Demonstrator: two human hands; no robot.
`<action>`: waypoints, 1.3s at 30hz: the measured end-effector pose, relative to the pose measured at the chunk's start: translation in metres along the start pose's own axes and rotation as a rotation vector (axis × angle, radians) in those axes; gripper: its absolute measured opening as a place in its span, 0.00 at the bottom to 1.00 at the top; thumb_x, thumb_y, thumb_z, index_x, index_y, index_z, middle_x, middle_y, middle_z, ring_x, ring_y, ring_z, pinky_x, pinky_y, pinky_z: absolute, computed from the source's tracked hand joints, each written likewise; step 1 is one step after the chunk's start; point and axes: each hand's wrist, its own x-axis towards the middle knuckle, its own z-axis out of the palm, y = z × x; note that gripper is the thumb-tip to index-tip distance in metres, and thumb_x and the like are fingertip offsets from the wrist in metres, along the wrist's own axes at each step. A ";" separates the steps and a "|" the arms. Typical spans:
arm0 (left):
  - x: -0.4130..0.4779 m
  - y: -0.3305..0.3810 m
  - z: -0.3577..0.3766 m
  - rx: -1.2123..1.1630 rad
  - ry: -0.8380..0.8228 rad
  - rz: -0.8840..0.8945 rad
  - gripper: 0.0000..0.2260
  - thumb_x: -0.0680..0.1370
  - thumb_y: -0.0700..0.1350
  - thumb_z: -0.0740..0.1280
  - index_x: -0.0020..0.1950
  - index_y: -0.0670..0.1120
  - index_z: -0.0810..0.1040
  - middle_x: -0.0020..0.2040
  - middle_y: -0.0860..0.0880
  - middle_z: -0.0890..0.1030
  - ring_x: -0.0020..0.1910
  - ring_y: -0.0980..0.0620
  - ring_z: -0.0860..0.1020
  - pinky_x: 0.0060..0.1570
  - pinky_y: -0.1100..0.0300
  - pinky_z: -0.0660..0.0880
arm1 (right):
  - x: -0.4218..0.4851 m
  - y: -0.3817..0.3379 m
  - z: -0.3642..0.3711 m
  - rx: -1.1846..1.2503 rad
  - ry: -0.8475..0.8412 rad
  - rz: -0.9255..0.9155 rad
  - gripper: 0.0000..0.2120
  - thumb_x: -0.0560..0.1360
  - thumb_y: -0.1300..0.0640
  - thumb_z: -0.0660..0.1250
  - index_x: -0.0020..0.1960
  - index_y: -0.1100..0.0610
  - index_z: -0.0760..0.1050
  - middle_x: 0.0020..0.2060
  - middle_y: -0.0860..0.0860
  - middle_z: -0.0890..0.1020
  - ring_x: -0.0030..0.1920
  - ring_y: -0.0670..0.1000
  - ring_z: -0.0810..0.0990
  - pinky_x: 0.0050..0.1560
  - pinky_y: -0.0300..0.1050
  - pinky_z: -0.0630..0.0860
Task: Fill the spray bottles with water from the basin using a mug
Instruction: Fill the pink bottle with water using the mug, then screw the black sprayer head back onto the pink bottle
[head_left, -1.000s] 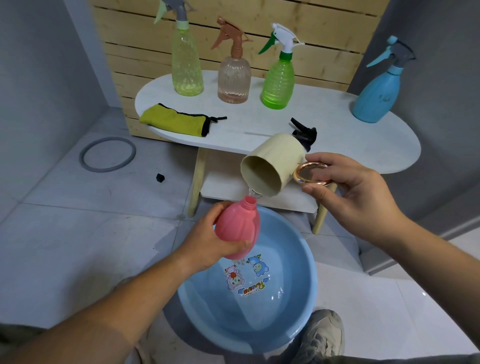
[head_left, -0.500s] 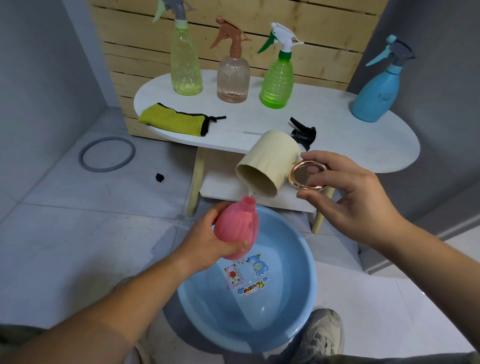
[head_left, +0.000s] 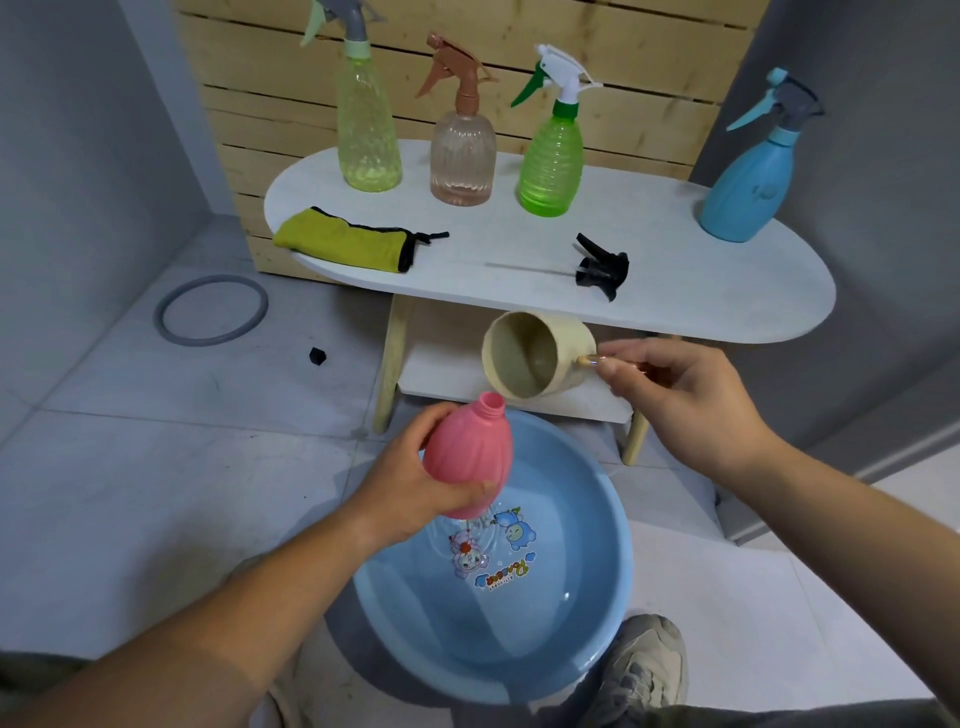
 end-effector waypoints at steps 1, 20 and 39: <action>-0.001 0.000 -0.001 0.003 -0.003 -0.002 0.38 0.60 0.54 0.83 0.67 0.62 0.73 0.63 0.60 0.77 0.58 0.62 0.78 0.46 0.63 0.81 | 0.001 0.007 0.000 0.004 0.010 0.062 0.06 0.75 0.49 0.72 0.41 0.47 0.85 0.40 0.45 0.86 0.40 0.43 0.82 0.43 0.37 0.79; 0.007 0.005 -0.005 0.000 0.021 -0.017 0.37 0.57 0.57 0.82 0.64 0.66 0.73 0.58 0.69 0.77 0.55 0.66 0.78 0.47 0.62 0.82 | -0.012 0.182 0.093 -0.159 -0.382 0.961 0.11 0.80 0.51 0.66 0.47 0.60 0.76 0.40 0.56 0.78 0.40 0.54 0.77 0.38 0.44 0.77; 0.020 0.034 -0.009 0.028 0.018 0.055 0.35 0.57 0.58 0.82 0.61 0.69 0.73 0.57 0.68 0.78 0.54 0.65 0.79 0.43 0.66 0.80 | 0.018 0.149 0.047 0.131 -0.253 0.684 0.12 0.75 0.46 0.71 0.48 0.55 0.81 0.45 0.54 0.84 0.39 0.49 0.82 0.42 0.44 0.80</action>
